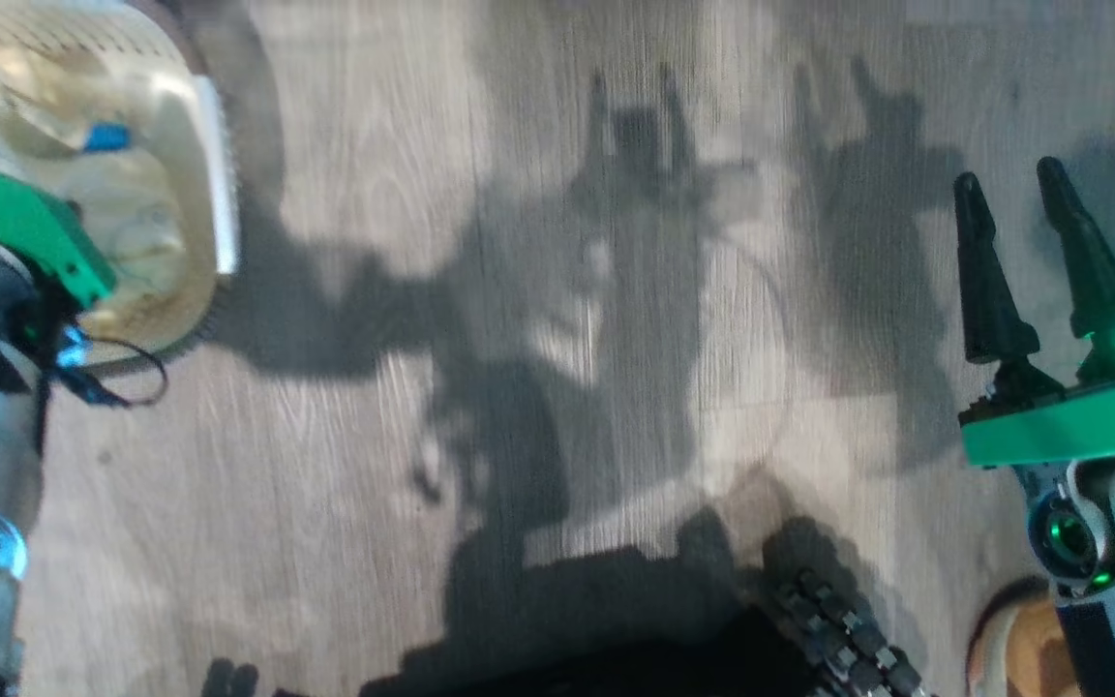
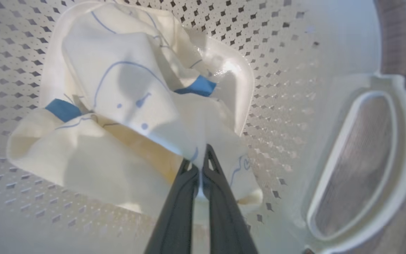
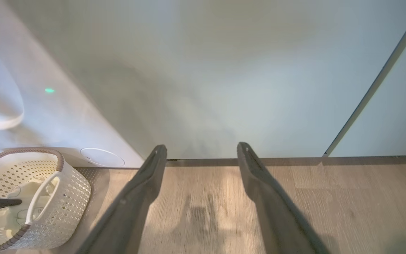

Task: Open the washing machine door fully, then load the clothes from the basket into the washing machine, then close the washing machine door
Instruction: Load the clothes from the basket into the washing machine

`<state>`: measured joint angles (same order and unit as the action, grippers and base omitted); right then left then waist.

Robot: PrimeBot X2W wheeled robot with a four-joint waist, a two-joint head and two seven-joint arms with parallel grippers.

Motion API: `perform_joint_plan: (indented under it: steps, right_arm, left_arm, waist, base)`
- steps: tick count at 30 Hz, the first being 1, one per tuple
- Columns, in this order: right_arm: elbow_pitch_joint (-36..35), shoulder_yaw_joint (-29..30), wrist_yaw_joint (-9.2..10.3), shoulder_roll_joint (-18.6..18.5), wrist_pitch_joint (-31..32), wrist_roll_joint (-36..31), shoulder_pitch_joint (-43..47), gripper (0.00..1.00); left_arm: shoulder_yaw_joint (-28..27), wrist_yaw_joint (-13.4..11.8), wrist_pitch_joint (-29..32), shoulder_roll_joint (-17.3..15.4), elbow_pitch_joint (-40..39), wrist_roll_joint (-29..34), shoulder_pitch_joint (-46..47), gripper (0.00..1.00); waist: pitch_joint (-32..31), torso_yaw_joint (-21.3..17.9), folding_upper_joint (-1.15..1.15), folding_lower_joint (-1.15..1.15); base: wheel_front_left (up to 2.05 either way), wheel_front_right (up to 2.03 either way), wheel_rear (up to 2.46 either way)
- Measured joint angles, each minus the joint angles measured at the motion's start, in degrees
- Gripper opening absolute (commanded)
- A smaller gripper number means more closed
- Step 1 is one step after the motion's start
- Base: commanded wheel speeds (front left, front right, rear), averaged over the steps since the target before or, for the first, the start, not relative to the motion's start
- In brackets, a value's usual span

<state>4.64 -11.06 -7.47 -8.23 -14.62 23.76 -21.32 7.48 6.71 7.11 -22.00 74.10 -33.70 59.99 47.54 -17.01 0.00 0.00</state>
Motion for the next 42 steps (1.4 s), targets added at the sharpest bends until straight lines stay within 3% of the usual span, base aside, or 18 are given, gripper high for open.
perform_joint_plan:
  steps: [4, 10, 19, 28, 31, 42]
  right_arm:
    - [0.5, 0.3, 0.0, -0.3, 0.0, -0.2, 1.0, 1.0]
    - [1.3, 1.2, 0.0, -0.5, 0.0, -0.2, 4.6, 1.0]
    - [2.2, 1.9, 0.0, -0.6, 0.0, -0.2, 9.9, 1.0]
    - [2.5, 3.2, 0.0, -0.8, 0.0, -0.3, 14.7, 1.0]
    - [2.5, 3.5, 0.0, -0.8, 0.0, -0.5, 16.2, 1.0]
    - [2.5, 4.0, 0.0, -1.4, 0.0, -0.6, 19.3, 1.0]
  left_arm:
    - [1.0, 0.7, -2.2, 1.4, -1.9, -1.6, -4.5, 0.0]
    - [6.8, 0.7, -5.3, 2.7, -12.5, -8.2, -13.7, 0.0]
    - [14.2, 0.7, -15.4, -0.1, -21.9, -16.8, -25.2, 0.0]
    - [18.2, 0.7, -21.1, -2.9, -28.9, -19.6, -31.1, 0.0]
    - [16.5, 0.7, -21.3, -3.5, -31.4, -18.2, -33.0, 0.0]
    - [0.4, 0.7, -21.5, -2.1, -46.7, -5.2, -44.8, 0.0]
  waist:
    - [-4.1, 0.8, 0.0, 0.0]
    - [-10.7, 2.1, 0.0, 0.0]
    - [-20.5, 3.7, 0.0, -0.01]
    - [-29.1, 5.1, 0.0, -0.01]
    - [-31.4, 5.5, 0.0, -0.01]
    - [-37.6, 6.4, 0.0, -0.01]
  base:
    - [0.0, 0.0, 0.0]
    - [0.0, 0.0, 0.0]
    - [0.0, 0.0, 0.0]
    - [0.0, 0.0, 0.0]
    - [0.0, 0.0, 0.0]
    - [0.0, 0.0, 0.0]
